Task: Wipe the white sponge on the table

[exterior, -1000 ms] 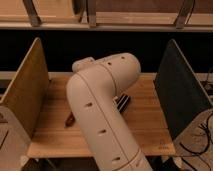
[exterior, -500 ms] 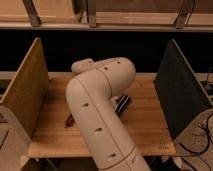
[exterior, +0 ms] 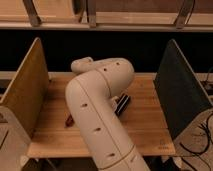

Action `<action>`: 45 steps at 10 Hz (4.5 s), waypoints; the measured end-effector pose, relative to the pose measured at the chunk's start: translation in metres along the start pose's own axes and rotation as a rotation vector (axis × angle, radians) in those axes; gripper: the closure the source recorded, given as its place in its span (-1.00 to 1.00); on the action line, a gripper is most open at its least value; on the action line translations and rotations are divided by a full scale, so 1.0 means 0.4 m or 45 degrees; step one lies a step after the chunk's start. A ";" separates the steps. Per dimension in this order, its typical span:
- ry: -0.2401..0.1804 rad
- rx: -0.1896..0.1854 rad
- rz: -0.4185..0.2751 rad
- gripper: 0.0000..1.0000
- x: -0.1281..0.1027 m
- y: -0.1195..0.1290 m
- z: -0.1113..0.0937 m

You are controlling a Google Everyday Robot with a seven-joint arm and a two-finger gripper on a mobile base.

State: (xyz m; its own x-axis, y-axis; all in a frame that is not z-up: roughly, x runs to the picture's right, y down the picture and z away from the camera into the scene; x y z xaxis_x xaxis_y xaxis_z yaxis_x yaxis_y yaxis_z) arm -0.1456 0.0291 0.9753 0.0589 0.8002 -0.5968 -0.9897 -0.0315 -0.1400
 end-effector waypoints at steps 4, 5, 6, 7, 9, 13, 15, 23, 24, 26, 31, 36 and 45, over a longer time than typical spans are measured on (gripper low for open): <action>-0.119 -0.060 -0.068 1.00 -0.038 0.063 -0.095; -0.140 -0.077 -0.107 1.00 -0.025 0.090 -0.122; -0.151 -0.089 -0.141 1.00 -0.006 0.112 -0.142; -0.157 -0.102 -0.166 1.00 0.013 0.128 -0.159; -0.158 -0.124 -0.218 1.00 0.071 0.156 -0.188; -0.117 -0.122 -0.202 1.00 0.212 0.141 -0.209; -0.086 -0.119 -0.140 1.00 0.284 0.116 -0.210; 0.017 -0.071 0.135 1.00 0.459 0.006 -0.204; 0.022 -0.066 0.138 1.00 0.457 0.005 -0.199; 0.074 -0.056 0.164 1.00 0.459 -0.007 -0.157; 0.227 -0.078 0.303 1.00 0.521 -0.070 -0.056; 0.271 -0.043 0.336 1.00 0.500 -0.117 0.005; 0.216 -0.016 0.104 1.00 0.430 0.051 0.013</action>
State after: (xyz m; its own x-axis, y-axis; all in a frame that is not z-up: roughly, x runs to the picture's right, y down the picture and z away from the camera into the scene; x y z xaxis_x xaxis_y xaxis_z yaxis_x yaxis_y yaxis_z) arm -0.1563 0.1692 0.8739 0.0011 0.6820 -0.7313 -0.9904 -0.1004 -0.0952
